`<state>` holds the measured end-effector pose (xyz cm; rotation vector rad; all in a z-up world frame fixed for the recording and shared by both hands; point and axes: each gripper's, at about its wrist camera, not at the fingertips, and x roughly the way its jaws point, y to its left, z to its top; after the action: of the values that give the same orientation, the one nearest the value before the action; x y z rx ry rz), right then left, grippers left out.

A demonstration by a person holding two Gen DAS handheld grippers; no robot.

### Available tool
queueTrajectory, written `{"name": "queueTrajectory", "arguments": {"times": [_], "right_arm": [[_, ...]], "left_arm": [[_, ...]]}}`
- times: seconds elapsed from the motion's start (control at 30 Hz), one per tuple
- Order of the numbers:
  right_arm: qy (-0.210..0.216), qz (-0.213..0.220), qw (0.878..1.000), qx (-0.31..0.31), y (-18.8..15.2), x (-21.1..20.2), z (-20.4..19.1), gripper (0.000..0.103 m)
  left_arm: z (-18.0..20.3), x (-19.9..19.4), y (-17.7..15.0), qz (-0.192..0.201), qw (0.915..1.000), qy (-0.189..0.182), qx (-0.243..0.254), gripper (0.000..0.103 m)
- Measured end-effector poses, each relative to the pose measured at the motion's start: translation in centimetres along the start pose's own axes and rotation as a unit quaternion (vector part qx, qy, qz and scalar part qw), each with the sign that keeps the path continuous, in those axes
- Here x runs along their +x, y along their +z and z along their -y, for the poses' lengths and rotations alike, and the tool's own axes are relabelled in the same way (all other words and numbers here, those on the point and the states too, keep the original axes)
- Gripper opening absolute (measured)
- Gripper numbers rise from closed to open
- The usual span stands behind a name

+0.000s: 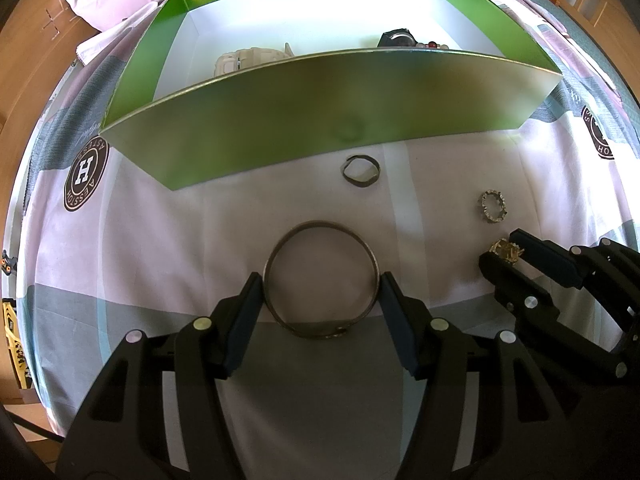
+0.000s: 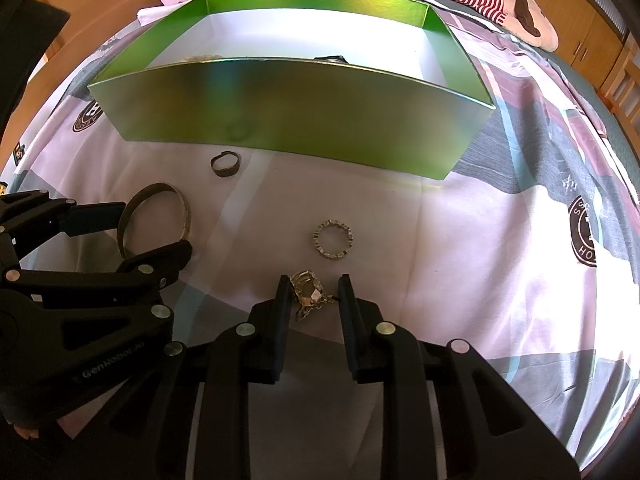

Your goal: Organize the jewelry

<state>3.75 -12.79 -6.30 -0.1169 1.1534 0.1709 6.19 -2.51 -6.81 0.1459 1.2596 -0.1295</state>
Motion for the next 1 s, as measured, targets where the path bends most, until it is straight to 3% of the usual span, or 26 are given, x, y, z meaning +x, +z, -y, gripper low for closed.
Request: {"name": "queueTrajectory", "arguments": {"times": [0.27, 0.47, 0.6, 0.8, 1.0], "right_arm": [[0.001, 0.008, 1.000, 0.006, 0.0, -0.5, -0.2, 0.024], [-0.002, 0.057, 0.998, 0.033, 0.7, -2.7, 1.4, 0.024], [0.000, 0.059, 0.998, 0.038, 0.9, -2.8, 1.7, 0.024], [0.018, 0.081, 0.995, 0.049, 1.4, -4.5, 2.0, 0.024], [0.062, 0.120, 0.988, 0.077, 4.5, -7.6, 3.5, 0.024]], "left_arm": [[-0.1, -0.2, 0.1, 0.004, 1.0000, 0.001, -0.007, 0.059], [-1.7, -2.1, 0.7, 0.040, 0.9984, 0.025, -0.031, 0.059], [-2.4, -2.6, 0.9, 0.051, 0.9974, 0.036, -0.036, 0.059], [-3.9, -3.8, 1.1, 0.062, 0.9966, 0.018, -0.052, 0.059], [-7.2, -7.3, 2.8, 0.112, 0.9898, -0.011, -0.088, 0.059]]}}
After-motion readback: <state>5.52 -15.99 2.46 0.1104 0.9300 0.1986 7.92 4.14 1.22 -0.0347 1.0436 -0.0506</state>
